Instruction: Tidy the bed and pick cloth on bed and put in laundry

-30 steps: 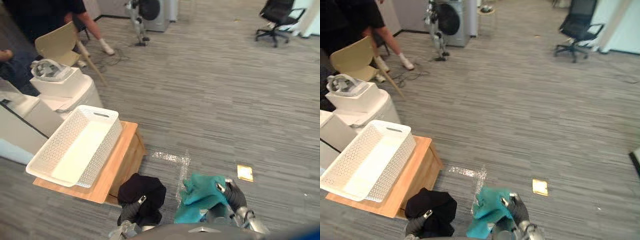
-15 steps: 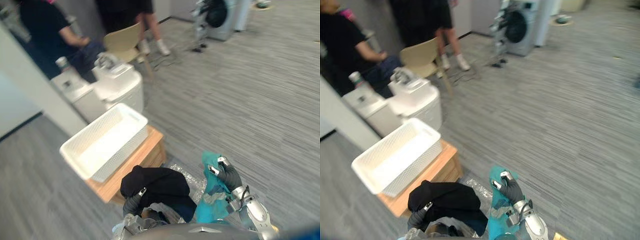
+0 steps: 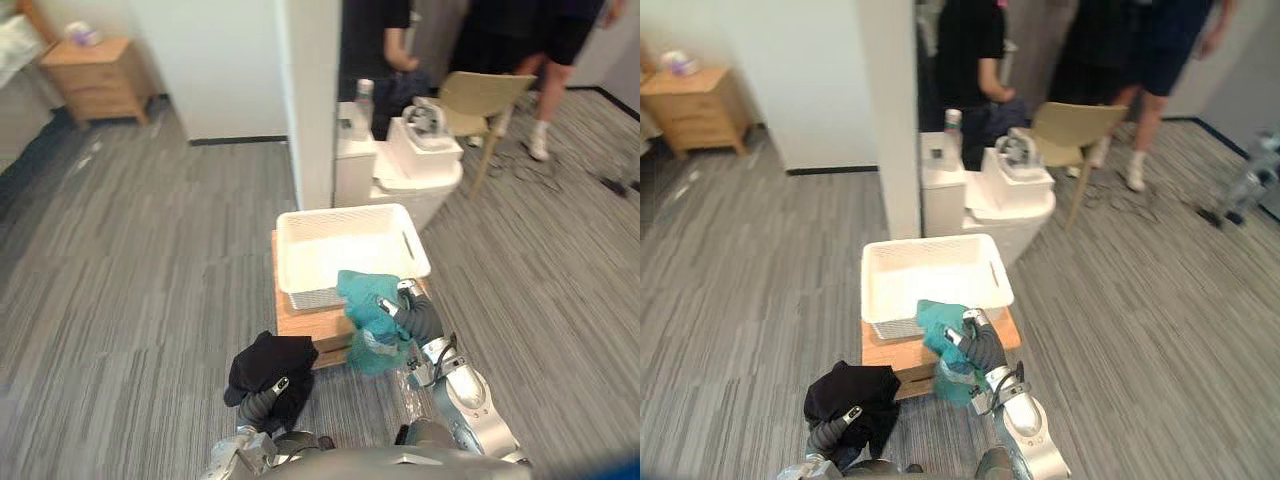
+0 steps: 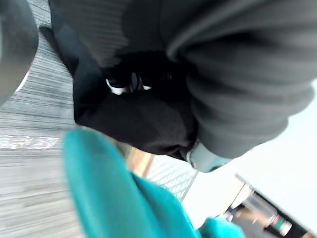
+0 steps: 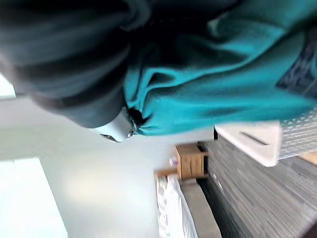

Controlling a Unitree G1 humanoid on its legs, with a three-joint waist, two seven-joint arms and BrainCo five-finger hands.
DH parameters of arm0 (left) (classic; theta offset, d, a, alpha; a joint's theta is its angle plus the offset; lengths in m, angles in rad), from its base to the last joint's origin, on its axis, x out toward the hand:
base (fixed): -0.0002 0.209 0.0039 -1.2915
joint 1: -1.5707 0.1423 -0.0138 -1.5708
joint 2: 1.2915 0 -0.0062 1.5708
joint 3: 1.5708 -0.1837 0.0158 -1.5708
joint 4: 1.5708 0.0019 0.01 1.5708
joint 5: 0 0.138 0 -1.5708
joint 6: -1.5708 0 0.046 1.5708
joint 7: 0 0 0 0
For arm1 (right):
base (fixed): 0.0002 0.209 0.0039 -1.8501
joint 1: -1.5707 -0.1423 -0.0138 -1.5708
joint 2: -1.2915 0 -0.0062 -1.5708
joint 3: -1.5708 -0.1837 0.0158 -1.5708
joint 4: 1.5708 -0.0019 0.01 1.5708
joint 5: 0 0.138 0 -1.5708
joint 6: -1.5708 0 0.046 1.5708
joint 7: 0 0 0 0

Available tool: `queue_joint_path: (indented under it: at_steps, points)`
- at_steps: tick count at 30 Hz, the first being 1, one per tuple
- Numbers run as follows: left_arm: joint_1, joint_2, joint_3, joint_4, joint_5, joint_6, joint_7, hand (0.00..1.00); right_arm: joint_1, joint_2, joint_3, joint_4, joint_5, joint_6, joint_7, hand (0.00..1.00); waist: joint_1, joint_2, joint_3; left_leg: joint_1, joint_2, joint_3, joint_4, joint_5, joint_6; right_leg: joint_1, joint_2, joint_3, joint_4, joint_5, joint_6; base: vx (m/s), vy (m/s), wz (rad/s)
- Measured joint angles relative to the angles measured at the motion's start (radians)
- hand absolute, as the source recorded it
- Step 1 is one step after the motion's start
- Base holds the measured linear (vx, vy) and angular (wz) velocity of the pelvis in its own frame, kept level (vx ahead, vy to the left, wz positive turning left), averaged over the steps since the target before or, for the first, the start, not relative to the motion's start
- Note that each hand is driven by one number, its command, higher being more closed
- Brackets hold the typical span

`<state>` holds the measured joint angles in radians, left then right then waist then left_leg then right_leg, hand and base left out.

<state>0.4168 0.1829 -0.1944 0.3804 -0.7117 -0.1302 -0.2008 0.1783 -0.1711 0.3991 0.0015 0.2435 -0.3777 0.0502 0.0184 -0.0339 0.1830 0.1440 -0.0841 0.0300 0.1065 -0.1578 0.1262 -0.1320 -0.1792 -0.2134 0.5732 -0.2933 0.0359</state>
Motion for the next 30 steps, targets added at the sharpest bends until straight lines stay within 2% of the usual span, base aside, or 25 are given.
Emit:
queue_joint_path:
  at_steps: [2,3,4,5,7,8,9,10,14,17,20,24,27,30]
  points:
    - [0.001,-0.001,0.0,0.0,0.031,0.01,-0.011,1.0,-0.001,-0.001,-0.012,-0.028,-0.003,0.0,-0.021,1.0,-0.01,0.017,-0.008,0.016,0.016,-0.049,0.002,-0.008,-0.028,-0.024,0.046,0.051,-0.119,0.035,0.009,0.3,-0.147,0.91]
    - [0.008,0.003,0.001,-0.001,0.036,0.009,-0.022,1.0,-0.007,0.002,-0.024,-0.03,-0.003,0.0,-0.031,1.0,-0.008,0.016,-0.016,0.016,0.022,-0.036,0.011,-0.02,-0.058,-0.026,0.053,0.064,-0.196,0.104,0.002,0.33,-0.185,0.8]
    - [0.02,0.019,0.007,-0.005,0.036,0.007,-0.034,1.0,-0.012,0.008,-0.038,-0.033,-0.003,0.0,-0.041,1.0,-0.007,-0.011,-0.03,0.026,0.011,-0.006,0.019,-0.041,-0.092,-0.021,0.029,0.065,-0.263,0.243,-0.015,0.27,-0.164,0.56]
    - [0.021,0.017,0.008,0.01,0.037,0.009,-0.034,1.0,-0.017,0.003,-0.046,-0.03,-0.004,0.0,-0.046,1.0,-0.011,-0.012,-0.033,0.038,0.021,0.0,0.019,-0.052,-0.098,-0.008,0.034,0.058,-0.258,0.223,-0.012,0.29,-0.184,0.35]
    - [0.036,-0.015,0.01,0.005,0.037,0.007,-0.045,1.0,-0.04,-0.024,-0.091,-0.034,-0.02,0.0,-0.086,1.0,-0.003,0.046,-0.045,0.057,0.076,0.046,0.024,-0.067,-0.14,0.046,0.08,0.04,-0.321,0.222,-0.018,0.29,-0.179,0.06]
    - [0.036,-0.02,0.01,0.005,0.037,0.007,-0.049,1.0,-0.044,-0.03,-0.099,-0.036,-0.023,0.0,-0.093,1.0,-0.003,0.053,-0.045,0.059,0.081,0.053,0.021,-0.067,-0.141,0.053,0.085,0.036,-0.328,0.223,-0.022,0.21,-0.126,0.09]
    - [0.037,-0.03,0.011,0.005,0.037,0.006,-0.065,1.0,-0.061,-0.039,-0.127,-0.036,-0.029,0.001,-0.113,1.0,-0.004,0.07,-0.046,0.068,0.097,0.078,0.01,-0.067,-0.143,0.066,0.101,0.032,-0.343,0.22,-0.028,0.14,-0.076,0.04]
    - [0.037,-0.038,0.022,0.005,0.038,0.005,-0.08,1.0,-0.072,-0.054,-0.159,-0.039,-0.034,0.008,-0.123,1.0,-0.002,0.075,-0.046,0.072,0.107,0.099,0.017,-0.067,-0.143,0.08,0.111,0.032,-0.36,0.217,-0.031,0.16,-0.091,0.02]
    - [0.04,-0.041,0.054,0.005,0.072,-0.004,-0.102,1.0,-0.148,-0.109,-0.25,-0.099,-0.046,0.047,-0.122,1.0,0.001,0.064,-0.042,0.026,0.127,0.159,0.169,-0.072,-0.15,0.162,0.124,0.039,-0.457,0.225,-0.038,0.08,-0.057,-0.01]
    - [0.033,-0.046,0.057,0.005,0.075,-0.003,-0.109,1.0,-0.337,-0.184,-0.289,-0.135,-0.084,0.096,-0.105,1.0,0.001,0.072,-0.045,0.003,0.139,0.182,0.245,-0.072,-0.152,0.213,0.137,0.053,-0.545,0.285,-0.038,0.06,-0.015,-0.25]
    - [0.002,-0.052,0.058,0.011,0.076,-0.003,-0.131,1.0,-0.567,-0.247,-0.297,-0.131,-0.09,0.189,-0.092,1.0,0.005,0.072,-0.045,0.016,0.132,0.183,0.209,-0.055,-0.18,0.244,0.139,0.056,-0.615,0.325,-0.043,0.05,0.007,-0.02]
    - [-0.031,-0.055,0.051,0.07,0.08,-0.004,-0.165,1.0,-0.77,-0.33,-0.29,-0.069,-0.089,0.299,-0.073,1.0,0.027,0.072,-0.045,0.058,0.135,0.183,0.134,-0.052,-0.181,0.279,0.152,0.025,-0.667,0.347,-0.049,0.03,0.002,0.18]
    - [-0.032,-0.055,0.047,0.092,0.087,-0.004,-0.182,1.0,-0.865,-0.374,-0.266,0.001,-0.064,0.356,-0.072,1.0,0.032,0.071,-0.046,0.076,0.134,0.181,0.077,-0.038,-0.166,0.279,0.154,0.0,-0.668,0.347,-0.05,-0.01,0.001,0.24]
    - [-0.032,-0.054,0.049,0.096,0.112,-0.003,-0.186,1.0,-0.932,-0.399,-0.24,0.064,-0.03,0.392,-0.071,1.0,0.048,0.069,-0.045,0.095,0.131,0.18,0.02,-0.02,-0.164,0.276,0.156,-0.01,-0.668,0.352,-0.056,-0.05,0.001,0.14]
